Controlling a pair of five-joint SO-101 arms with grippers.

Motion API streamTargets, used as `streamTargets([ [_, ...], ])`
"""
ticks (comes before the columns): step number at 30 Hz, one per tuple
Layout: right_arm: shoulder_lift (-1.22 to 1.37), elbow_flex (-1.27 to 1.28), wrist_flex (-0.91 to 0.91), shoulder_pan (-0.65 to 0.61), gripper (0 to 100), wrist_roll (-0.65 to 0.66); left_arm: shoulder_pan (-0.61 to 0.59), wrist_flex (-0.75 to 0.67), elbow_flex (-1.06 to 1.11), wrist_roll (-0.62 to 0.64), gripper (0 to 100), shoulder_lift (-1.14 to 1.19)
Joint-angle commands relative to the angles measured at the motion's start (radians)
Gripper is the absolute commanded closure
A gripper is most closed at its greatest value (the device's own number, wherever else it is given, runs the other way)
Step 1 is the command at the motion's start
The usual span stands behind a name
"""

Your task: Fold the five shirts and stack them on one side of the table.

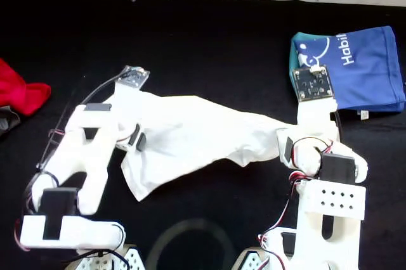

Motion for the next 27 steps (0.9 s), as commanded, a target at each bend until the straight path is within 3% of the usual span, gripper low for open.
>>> streamTargets([
  [1,-0.004,-0.005,0.005,0.012,99.3,0.009,-0.041,0.068,-0.096,-0.014,84,0.031],
  [10,0.004,-0.004,-0.002,0.012,99.3,0.009,-0.027,0.485,-0.346,0.077,84,-0.019],
  [17,0.005,-0.005,-0.044,0.010,99.3,0.009,0.119,0.778,-0.312,0.077,84,-0.282],
  [21,0.005,-0.007,-0.044,0.001,99.3,0.009,0.199,0.761,-0.150,0.129,84,-0.415],
  [27,0.005,-0.007,-0.044,-0.001,99.3,0.008,0.206,0.568,0.116,0.299,77,-0.426],
])
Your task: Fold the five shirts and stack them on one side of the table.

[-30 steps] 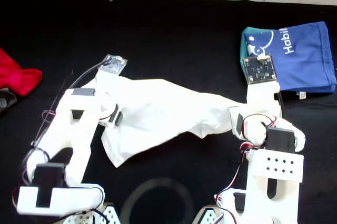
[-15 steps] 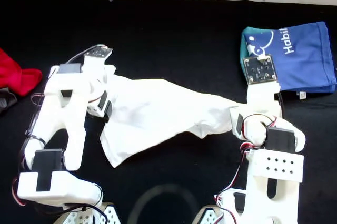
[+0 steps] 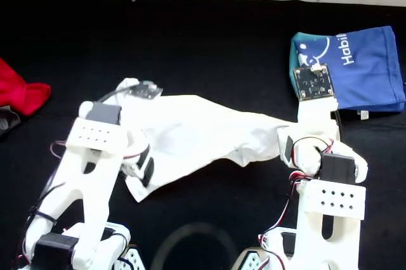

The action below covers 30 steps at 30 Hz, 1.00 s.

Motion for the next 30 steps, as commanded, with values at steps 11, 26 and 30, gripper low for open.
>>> streamTargets([
  [11,0.004,-0.010,-0.013,-0.002,99.3,0.008,0.012,-0.370,0.265,0.069,76,-0.018],
  [26,0.004,-0.007,-0.015,-0.002,99.3,0.008,0.012,-0.488,0.364,0.068,78,-0.016],
  [30,0.004,-0.004,-0.016,-0.002,99.3,0.008,0.015,-0.483,0.369,0.058,90,-0.016],
])
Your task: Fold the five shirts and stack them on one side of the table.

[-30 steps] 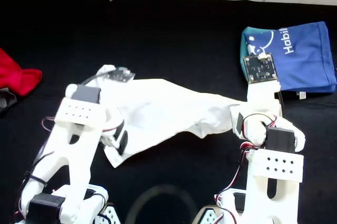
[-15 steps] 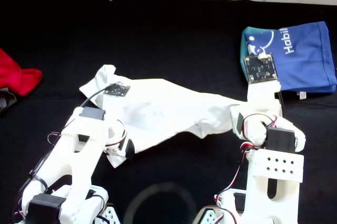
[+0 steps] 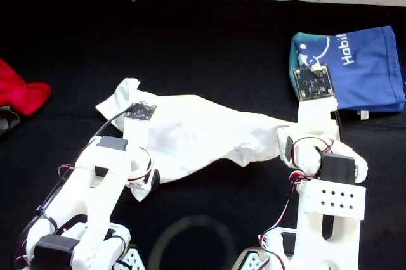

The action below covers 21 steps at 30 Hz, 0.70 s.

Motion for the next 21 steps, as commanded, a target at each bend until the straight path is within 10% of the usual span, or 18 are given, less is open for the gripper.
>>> streamTargets([
  [1,0.004,-0.004,-0.016,-0.002,99.3,0.008,0.007,-0.005,0.007,-0.023,93,-0.015],
  [13,0.005,-0.002,-0.022,-0.002,99.3,-0.021,0.002,0.011,-0.038,-0.037,99,-0.025],
  [21,0.093,-0.216,-0.008,0.004,99.3,-0.069,-0.091,0.399,-0.510,-0.078,99,-0.027],
])
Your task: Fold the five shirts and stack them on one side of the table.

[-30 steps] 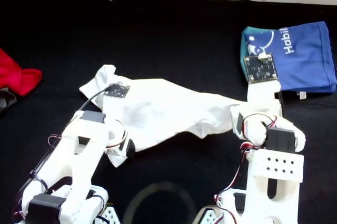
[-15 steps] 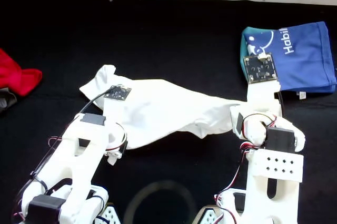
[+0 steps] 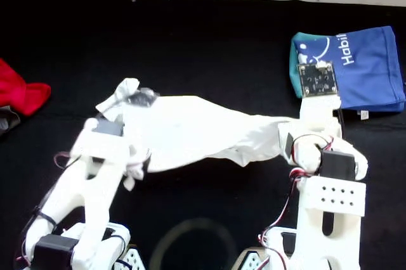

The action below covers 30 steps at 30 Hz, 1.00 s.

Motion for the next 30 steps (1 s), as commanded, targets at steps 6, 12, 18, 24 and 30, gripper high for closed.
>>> streamTargets([
  [6,0.295,-0.602,0.168,-0.002,99.3,-0.020,-0.193,0.316,-0.673,-0.158,99,-0.008],
  [12,0.429,-0.963,0.278,-0.033,99.3,-0.017,-0.206,0.384,-0.914,-0.181,99,-0.013],
  [18,0.476,-1.207,0.335,-0.056,99.3,-0.015,-0.206,0.407,-1.106,-0.181,99,-0.016],
  [24,0.475,-1.339,0.383,-0.056,99.3,-0.012,-0.208,0.463,-1.288,-0.181,99,-0.016],
  [30,0.473,-1.455,0.403,-0.054,99.3,0.054,-0.222,0.476,-1.397,-0.183,99,-0.016],
])
